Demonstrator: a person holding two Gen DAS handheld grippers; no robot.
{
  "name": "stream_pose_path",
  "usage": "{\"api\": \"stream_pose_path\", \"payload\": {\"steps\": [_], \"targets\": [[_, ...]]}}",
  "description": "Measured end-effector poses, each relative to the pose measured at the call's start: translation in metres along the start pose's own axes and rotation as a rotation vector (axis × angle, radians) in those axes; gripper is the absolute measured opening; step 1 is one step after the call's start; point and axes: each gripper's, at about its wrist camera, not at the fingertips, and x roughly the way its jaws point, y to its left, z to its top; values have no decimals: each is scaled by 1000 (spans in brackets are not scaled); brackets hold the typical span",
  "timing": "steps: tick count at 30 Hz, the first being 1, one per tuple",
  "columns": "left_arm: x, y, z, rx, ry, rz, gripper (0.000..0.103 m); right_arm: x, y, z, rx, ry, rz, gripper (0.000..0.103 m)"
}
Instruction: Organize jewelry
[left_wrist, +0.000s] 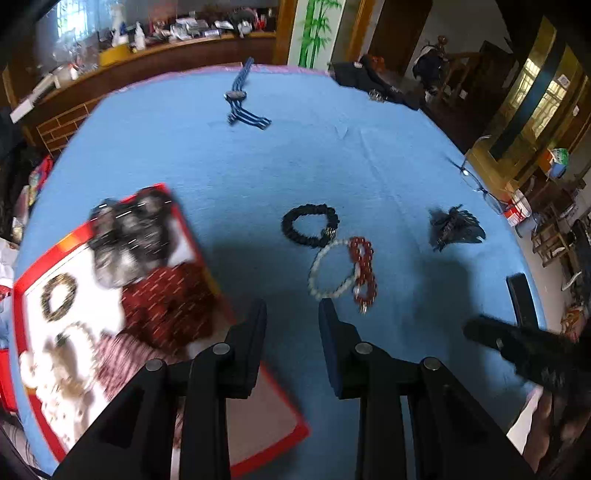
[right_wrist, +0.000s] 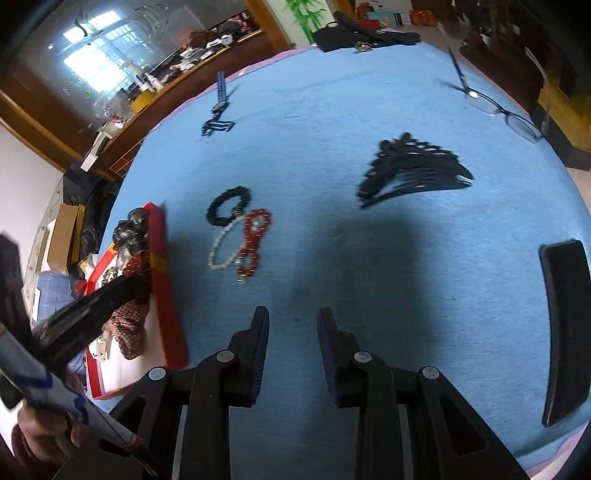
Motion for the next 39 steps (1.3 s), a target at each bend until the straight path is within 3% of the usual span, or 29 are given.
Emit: {"api": "stream_pose_path", "payload": {"steps": [5, 13, 17, 18, 21, 26, 31, 35, 39], "targets": [[41, 3, 40, -75, 59, -44, 27, -9, -24, 7, 35, -18, -9, 29], [104, 4, 72, -107, 134, 30, 27, -23, -60, 22, 81, -51, -39, 31], [106, -9, 76, -55, 90, 70, 25, -30, -77, 31, 108, -66, -53, 34], [106, -12, 76, -46, 86, 75, 16, -31, -82, 34, 116, -72, -57, 35], [108, -24, 70, 3, 67, 92, 6, -36, -94, 48, 125, -91, -66, 36], [102, -31, 52, 28, 63, 69, 6, -34, -103, 77, 105, -108, -73, 44], [94, -18, 49, -12, 66, 36, 6, -22, -108, 95, 94, -88, -80, 47], [94, -12, 52, -28, 84, 10, 6, -17, -105, 100, 82, -77, -78, 49], [100, -15, 55, -14, 86, 40, 9, -15, -87, 96, 30, -61, -31, 50]]}}
